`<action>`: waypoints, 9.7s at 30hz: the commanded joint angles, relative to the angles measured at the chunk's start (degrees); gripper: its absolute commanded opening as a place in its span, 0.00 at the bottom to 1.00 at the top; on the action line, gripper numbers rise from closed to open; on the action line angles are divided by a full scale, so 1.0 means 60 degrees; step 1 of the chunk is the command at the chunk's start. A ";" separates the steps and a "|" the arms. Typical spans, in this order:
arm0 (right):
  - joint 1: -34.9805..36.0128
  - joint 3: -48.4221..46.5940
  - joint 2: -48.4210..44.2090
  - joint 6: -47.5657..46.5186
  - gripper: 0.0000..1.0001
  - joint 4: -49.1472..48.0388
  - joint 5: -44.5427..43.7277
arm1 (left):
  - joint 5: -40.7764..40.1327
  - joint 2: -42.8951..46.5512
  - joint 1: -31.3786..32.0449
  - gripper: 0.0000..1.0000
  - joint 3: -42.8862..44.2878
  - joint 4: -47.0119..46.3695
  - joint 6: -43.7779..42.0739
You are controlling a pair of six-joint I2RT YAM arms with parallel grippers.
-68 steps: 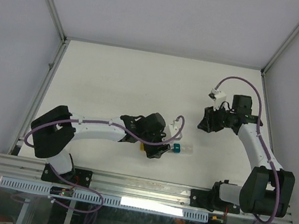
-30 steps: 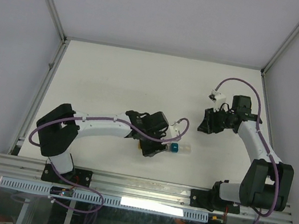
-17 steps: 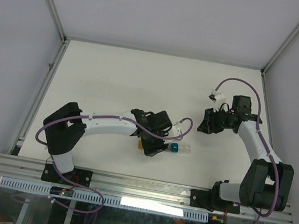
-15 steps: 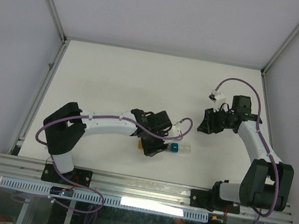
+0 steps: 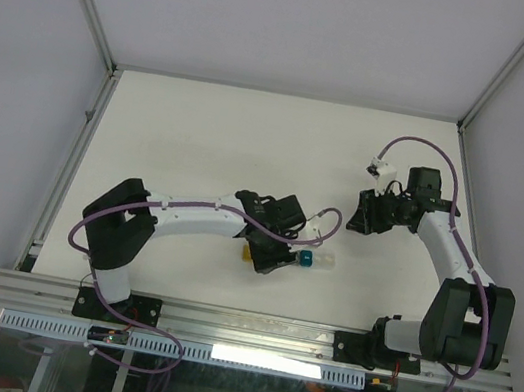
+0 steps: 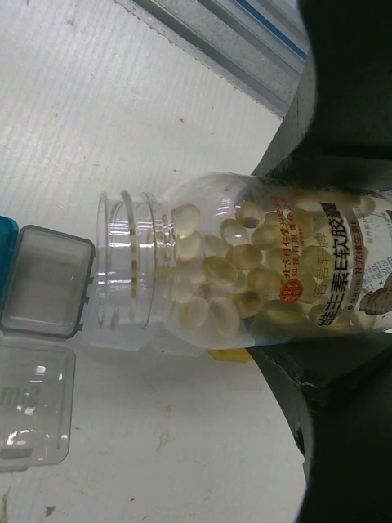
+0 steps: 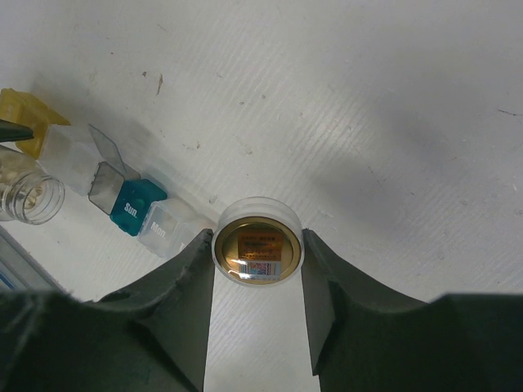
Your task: Sort the pills into containers
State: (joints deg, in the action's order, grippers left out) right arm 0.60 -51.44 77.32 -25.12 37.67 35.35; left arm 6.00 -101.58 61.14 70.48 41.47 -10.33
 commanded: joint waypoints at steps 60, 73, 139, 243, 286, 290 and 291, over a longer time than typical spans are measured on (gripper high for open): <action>-0.0100 -0.0331 0.0222 -0.0105 0.15 0.0127 0.0384 | -0.1483 -0.1053 0.0418 0.00 0.1921 0.2031 0.0186; -0.0126 -0.0337 0.0188 -0.0134 0.16 0.0185 0.0371 | -0.1577 -0.1253 0.0427 0.00 0.2361 0.2515 0.0383; -0.0275 -0.0303 0.0357 -0.0504 0.20 0.0410 0.0649 | -0.1405 0.0881 0.0442 0.00 0.0754 -0.0491 0.0323; -0.0591 -0.0607 0.3095 -1.1624 0.67 0.1534 -0.0050 | 0.5676 0.3024 -0.2092 0.00 -0.6479 -1.5941 0.0941; 0.3756 -0.2861 -0.2055 -0.4028 0.21 0.3020 0.5636 | 0.5899 0.4278 -0.1986 0.00 -0.7413 -1.5821 0.2814; 0.3877 -0.2563 -0.2027 -0.3351 0.21 0.2273 0.5452 | 0.5775 0.4117 -0.1715 0.00 -0.7289 -1.5965 0.2821; 0.3946 -0.2496 -0.2011 -0.3317 0.21 0.2178 0.5419 | 0.5737 0.4080 -0.1666 0.00 -0.7245 -1.5921 0.2807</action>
State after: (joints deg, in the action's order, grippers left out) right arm 23.09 -67.68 65.84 -49.65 56.21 66.19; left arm 41.50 -76.64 49.60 25.89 -50.96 5.34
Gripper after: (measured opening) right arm 0.439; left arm 0.522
